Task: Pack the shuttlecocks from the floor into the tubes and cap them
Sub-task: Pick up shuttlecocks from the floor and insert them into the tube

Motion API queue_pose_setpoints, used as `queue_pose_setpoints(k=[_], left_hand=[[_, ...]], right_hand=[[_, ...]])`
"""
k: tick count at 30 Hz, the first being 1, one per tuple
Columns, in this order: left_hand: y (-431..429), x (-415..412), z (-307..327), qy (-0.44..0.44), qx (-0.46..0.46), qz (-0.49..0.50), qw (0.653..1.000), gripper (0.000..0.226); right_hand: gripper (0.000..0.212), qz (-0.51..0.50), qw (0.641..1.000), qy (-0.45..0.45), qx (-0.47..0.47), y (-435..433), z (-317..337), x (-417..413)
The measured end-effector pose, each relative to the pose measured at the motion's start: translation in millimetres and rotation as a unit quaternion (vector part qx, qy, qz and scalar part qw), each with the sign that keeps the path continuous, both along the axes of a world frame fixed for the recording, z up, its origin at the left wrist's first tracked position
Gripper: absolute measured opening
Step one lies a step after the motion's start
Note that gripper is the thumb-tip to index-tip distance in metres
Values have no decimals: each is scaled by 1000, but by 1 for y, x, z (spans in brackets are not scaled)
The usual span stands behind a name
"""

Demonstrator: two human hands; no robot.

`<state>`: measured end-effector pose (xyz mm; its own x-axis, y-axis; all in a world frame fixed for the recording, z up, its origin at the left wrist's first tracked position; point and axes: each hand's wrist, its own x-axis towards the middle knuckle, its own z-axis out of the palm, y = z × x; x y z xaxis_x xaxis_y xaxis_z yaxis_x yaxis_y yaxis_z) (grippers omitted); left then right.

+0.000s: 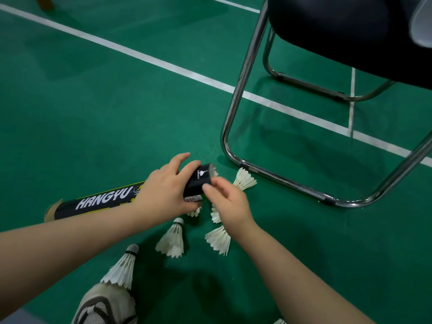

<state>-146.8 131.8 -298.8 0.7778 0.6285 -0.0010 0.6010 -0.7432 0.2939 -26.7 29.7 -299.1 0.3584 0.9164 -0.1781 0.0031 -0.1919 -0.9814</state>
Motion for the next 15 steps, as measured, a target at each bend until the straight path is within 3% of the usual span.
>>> queue_pose_setpoints(k=[5, 8, 10, 12, 13, 15], left_hand=[[-5, -8, -4, 14, 13, -53, 998, 78], [-8, -11, -5, 16, 10, -67, 998, 76], [-7, -11, -4, 11, 2, -53, 999, 75], [-1, -10, -1, 10, -2, -34, 999, 79], [2, -10, 0, 11, -2, -24, 1000, 82], [6, -10, 2, 9, 2, -8, 1000, 86]], right_hand=[[23, 194, 969, 52, -141, 11, 5, 7], [30, 226, 959, 44, -164, 15, -4, 4], [30, 135, 981, 67, -121, 16, -5, -3], [17, -23, 994, 109, -20, 16, 0, -6], [11, -108, 989, 104, 14, 15, 4, -5], [20, -232, 972, 28, 3, 13, 3, 7]])
